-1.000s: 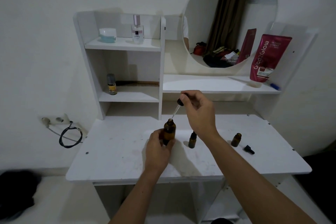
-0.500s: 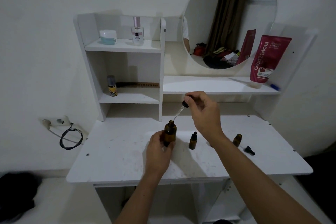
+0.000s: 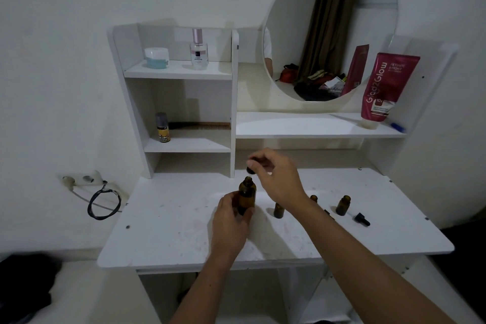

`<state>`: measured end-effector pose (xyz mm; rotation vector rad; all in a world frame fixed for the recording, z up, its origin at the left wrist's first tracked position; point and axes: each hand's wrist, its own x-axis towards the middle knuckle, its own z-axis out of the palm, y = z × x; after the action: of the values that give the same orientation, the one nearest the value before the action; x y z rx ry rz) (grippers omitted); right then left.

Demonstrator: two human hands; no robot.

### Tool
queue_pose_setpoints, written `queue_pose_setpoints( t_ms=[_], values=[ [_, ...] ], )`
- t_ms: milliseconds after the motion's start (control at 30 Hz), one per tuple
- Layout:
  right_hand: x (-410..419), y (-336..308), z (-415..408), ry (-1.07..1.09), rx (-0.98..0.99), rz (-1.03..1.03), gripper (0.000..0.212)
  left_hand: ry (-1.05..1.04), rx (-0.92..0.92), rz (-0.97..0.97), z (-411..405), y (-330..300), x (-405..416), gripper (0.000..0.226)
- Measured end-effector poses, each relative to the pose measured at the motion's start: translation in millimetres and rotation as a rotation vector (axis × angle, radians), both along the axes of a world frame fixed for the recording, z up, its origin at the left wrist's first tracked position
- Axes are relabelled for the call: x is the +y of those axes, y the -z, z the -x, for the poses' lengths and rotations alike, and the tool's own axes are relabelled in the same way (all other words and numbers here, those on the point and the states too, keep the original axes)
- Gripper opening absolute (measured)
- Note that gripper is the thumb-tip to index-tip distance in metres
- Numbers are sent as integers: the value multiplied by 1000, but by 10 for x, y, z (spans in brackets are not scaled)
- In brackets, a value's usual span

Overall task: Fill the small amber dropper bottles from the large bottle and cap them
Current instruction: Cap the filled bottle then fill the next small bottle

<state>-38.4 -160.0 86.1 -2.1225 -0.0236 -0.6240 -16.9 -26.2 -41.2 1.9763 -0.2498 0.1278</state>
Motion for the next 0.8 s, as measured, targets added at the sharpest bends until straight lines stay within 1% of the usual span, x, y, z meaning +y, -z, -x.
queue_pose_setpoints(
  t_ms=[167, 600, 800],
  values=[
    [45, 211, -31, -13, 73, 62, 13, 8, 5, -7, -7, 21, -9, 43],
    [37, 307, -39, 18, 78, 11, 17, -13, 15, -26, -2, 7, -17, 43],
    [19, 308, -19, 22, 54, -20, 22, -16, 12, -30, 22, -15, -13, 45]
  ],
)
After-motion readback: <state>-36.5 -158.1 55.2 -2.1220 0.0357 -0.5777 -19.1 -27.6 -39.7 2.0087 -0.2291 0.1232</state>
